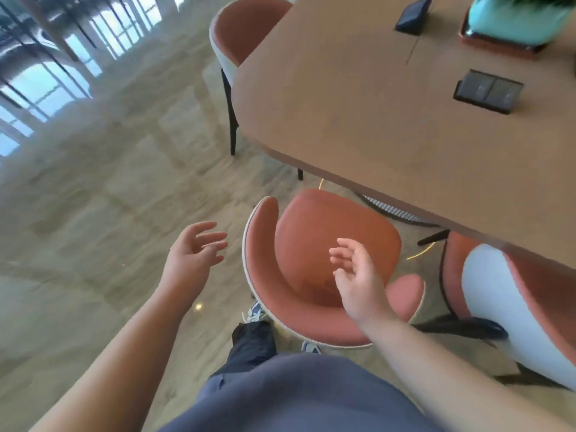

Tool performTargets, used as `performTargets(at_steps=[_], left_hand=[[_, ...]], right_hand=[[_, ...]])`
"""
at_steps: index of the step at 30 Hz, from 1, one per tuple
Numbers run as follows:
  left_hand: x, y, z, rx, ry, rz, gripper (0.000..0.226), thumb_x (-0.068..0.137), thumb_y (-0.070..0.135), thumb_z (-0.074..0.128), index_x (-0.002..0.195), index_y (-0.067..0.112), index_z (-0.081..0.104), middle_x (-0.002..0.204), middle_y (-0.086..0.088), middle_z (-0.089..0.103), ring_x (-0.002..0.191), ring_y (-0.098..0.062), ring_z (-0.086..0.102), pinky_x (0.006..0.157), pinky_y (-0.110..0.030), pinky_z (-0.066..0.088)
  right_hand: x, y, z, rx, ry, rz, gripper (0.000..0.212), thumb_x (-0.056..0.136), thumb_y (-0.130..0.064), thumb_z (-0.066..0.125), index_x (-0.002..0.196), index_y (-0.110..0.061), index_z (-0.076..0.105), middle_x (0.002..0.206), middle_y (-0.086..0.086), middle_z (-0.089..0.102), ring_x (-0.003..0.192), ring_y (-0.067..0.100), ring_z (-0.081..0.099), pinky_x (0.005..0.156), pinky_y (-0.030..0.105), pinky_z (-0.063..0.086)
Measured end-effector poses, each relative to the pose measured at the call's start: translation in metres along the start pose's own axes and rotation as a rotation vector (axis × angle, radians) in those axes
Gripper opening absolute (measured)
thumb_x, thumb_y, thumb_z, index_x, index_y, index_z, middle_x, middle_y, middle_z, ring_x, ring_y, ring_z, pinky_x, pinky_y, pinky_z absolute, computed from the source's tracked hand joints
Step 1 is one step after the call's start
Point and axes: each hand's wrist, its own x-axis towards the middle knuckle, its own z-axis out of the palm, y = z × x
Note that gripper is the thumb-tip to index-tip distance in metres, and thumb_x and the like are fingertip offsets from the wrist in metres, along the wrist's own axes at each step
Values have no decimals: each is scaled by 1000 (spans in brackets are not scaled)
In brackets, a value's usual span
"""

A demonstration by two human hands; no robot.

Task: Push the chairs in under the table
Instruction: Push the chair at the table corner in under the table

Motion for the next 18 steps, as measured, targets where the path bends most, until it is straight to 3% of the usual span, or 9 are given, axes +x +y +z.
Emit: performTargets(at_steps=[8,13,16,18], left_hand=[[127,-4,26,261,-326,-76,36,99,0,56,125,25,56,119,-1,72,109,-23,71,96,-46,58],[176,-12,41,376,-407,-73,36,97,8,59,128,27,57,127,-2,71,101,-17,71,98,-50,57],[183,-15,55,446,-431,-75,48,83,28,61,131,29,58,124,5,70,105,-19,70,91,-41,56],[187,-20,66,480,-450,-82,57,79,30,60,136,28,58,127,6,70,110,-21,69,85,-35,52]], right_hand=[[17,9,13,-65,382,220,54,93,7,47,128,-33,51,117,-14,65,107,-5,62,90,12,47],[14,27,14,3,564,369,53,89,7,43,125,-30,53,113,-15,64,109,4,64,95,22,47],[10,42,12,27,633,418,53,89,8,43,123,-31,53,111,-16,64,108,1,63,93,17,45],[8,55,9,37,669,453,53,89,9,41,121,-32,52,110,-15,64,107,1,63,95,21,45]])
